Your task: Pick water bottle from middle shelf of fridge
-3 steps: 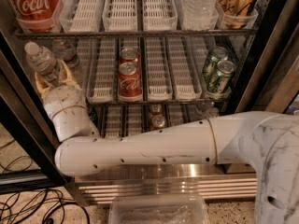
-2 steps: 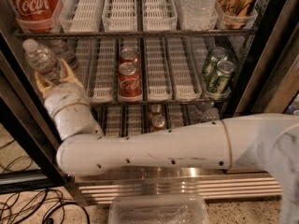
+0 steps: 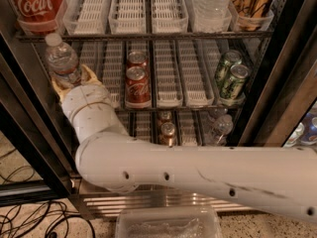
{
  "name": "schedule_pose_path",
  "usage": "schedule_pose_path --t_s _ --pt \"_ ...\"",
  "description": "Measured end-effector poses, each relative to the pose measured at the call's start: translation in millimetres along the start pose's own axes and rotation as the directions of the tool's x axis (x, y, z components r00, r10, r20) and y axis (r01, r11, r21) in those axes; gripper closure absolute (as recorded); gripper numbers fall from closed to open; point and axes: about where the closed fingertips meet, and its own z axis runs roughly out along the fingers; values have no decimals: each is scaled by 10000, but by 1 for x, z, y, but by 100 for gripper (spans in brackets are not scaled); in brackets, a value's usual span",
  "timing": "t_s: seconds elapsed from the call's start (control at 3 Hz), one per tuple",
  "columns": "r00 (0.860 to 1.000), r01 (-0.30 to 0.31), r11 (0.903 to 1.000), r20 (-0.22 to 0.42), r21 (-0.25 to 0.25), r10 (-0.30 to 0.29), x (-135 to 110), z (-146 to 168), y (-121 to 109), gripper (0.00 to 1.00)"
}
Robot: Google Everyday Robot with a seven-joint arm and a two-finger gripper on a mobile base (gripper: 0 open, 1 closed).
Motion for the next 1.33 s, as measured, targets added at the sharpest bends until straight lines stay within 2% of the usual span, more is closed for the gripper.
schedule_pose_path --t_s 0.33,0.67,1.0,1.33 --pt "9887 -825 9965 -1268 -128 802 10 -23 -21 100" --pt "9601 -1410 9897 -2476 -265 1301 33 -36 -42 100" --pt "9288 -2320 9703 -3119 -688 2000 46 -42 -26 100" --pt "9288 -2322 9702 -3118 -692 2001 45 -42 -25 100"
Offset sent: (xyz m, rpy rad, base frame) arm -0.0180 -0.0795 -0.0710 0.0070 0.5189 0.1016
